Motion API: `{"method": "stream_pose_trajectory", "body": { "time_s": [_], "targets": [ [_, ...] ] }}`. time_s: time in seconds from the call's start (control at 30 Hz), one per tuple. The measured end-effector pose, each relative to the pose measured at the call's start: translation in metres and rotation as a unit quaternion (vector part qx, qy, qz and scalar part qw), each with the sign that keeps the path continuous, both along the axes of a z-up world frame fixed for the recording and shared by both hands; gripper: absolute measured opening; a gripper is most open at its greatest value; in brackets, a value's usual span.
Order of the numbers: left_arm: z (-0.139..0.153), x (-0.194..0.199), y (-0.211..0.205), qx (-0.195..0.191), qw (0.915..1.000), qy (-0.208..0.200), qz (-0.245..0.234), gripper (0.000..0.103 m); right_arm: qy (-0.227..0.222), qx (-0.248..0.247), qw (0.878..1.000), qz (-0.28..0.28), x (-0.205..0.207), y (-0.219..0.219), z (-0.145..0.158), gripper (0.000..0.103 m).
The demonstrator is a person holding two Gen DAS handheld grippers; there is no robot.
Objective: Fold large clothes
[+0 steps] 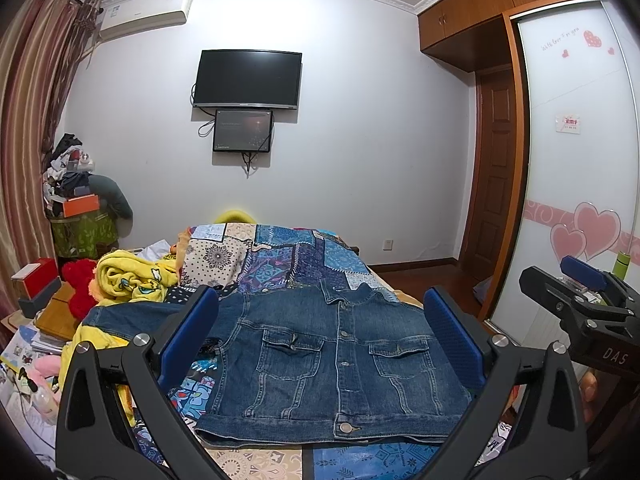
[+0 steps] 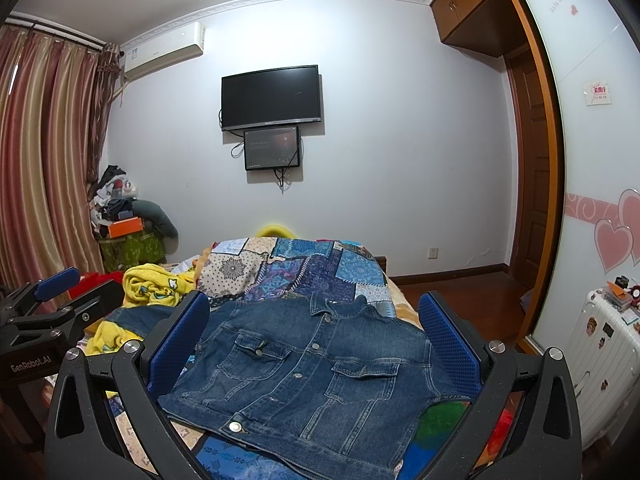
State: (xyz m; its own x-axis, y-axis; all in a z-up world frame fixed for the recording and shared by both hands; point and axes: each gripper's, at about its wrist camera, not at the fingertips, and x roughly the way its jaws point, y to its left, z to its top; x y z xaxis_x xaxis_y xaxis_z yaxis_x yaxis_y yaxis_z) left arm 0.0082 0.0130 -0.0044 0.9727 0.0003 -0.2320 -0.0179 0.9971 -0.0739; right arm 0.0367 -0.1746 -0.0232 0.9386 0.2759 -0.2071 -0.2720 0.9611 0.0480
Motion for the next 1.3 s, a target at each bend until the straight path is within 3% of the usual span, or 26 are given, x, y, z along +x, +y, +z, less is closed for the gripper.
{"method": "stream_pose_trajectory", "body": {
  "time_s": [0.53, 0.87, 1.03, 1.17, 1.3],
  "targets": [
    [-0.014, 0.023, 0.015, -0.010, 0.9998, 0.017, 0.003, 0.103, 0.024, -0.018, 1.000, -0.010, 0.021, 0.012, -0.010, 0.103],
    [-0.063, 0.090, 0.078, -0.044, 0.9945, 0.082, 0.048, 0.103, 0.101, -0.047, 0.994, -0.017, 0.078, 0.032, -0.047, 0.103],
    [-0.109, 0.127, 0.137, -0.092, 0.9838, 0.134, 0.076, 0.103, 0.165, -0.075, 0.983, -0.032, 0.120, 0.041, -0.082, 0.103],
    [-0.150, 0.154, 0.197, -0.116, 0.9711, 0.172, 0.117, 0.103, 0.218, -0.085, 0.971, -0.047, 0.152, 0.043, -0.108, 0.103],
    [-0.182, 0.176, 0.254, -0.138, 0.9567, 0.213, 0.143, 0.103, 0.244, -0.083, 0.964, -0.065, 0.180, 0.040, -0.121, 0.103]
  ]
}}
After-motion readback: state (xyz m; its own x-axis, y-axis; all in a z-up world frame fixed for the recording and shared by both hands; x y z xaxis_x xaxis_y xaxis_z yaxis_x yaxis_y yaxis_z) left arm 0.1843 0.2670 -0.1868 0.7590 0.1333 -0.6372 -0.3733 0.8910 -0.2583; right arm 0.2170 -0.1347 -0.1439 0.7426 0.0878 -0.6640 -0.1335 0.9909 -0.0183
